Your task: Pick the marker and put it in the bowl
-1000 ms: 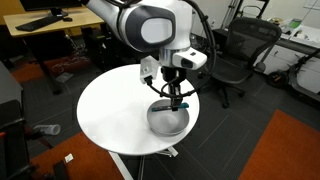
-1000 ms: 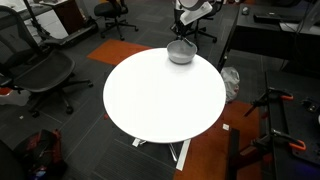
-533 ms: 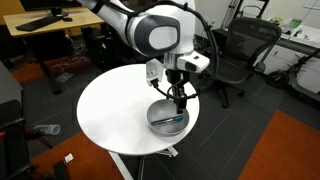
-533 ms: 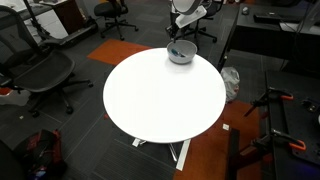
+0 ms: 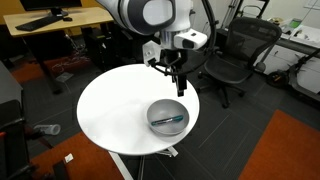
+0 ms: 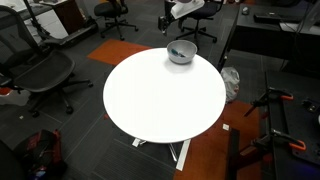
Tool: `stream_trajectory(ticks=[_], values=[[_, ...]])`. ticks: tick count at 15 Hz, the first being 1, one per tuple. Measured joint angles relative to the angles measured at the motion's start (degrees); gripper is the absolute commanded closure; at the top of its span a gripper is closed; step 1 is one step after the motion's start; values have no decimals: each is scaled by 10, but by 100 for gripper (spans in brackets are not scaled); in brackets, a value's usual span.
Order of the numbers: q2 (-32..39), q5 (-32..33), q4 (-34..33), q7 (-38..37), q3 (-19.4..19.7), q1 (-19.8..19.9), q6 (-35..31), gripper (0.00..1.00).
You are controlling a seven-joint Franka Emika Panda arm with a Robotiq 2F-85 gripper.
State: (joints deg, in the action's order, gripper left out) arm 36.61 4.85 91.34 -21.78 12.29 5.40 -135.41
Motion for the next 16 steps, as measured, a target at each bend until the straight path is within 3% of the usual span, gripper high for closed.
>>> stream_trajectory(ticks=[7, 16], values=[[-118, 0, 74, 0, -15, -28, 6, 0], [-268, 7, 171, 1, -39, -37, 67, 0]])
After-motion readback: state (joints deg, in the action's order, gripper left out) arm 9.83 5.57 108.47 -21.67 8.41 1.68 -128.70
